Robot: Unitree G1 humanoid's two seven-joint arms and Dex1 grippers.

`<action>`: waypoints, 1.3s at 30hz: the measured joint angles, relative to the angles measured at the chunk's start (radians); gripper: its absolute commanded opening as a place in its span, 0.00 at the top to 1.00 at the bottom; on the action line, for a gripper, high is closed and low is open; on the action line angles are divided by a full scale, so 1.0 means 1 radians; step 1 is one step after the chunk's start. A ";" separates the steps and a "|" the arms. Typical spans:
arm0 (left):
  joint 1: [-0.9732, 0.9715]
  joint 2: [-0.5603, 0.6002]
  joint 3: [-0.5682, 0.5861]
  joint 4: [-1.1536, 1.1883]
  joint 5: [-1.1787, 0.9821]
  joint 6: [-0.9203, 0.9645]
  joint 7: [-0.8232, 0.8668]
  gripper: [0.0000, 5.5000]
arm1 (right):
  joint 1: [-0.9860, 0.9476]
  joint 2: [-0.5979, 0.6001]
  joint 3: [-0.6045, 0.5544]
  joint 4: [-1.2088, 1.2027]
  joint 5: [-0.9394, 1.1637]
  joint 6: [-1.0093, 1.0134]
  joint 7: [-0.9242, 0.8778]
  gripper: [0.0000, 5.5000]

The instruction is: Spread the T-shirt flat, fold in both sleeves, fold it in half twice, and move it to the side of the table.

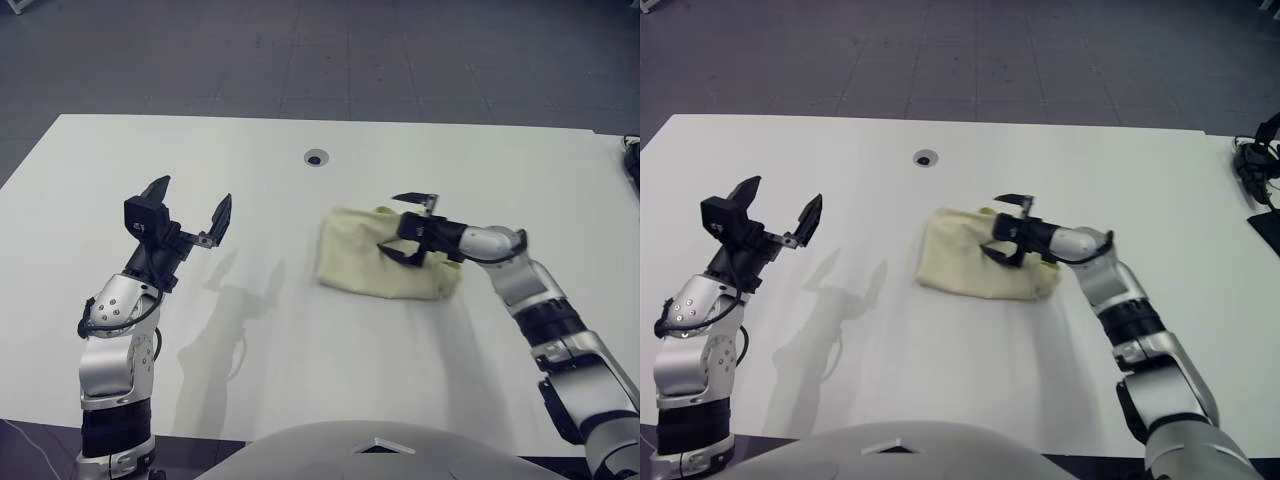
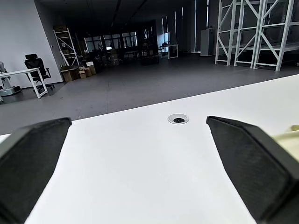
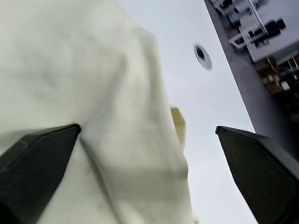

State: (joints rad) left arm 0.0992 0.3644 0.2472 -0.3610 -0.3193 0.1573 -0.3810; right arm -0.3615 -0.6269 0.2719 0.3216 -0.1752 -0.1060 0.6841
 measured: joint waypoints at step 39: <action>0.162 -0.126 -0.153 -0.257 -0.036 0.092 0.113 0.02 | 0.862 0.571 -0.502 -1.019 0.225 0.382 -0.645 0.02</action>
State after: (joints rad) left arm 0.2614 0.2386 0.0943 -0.6178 -0.3558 0.2491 -0.2682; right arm 0.5008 -0.0555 -0.2296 -0.6970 0.0496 0.2757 0.0388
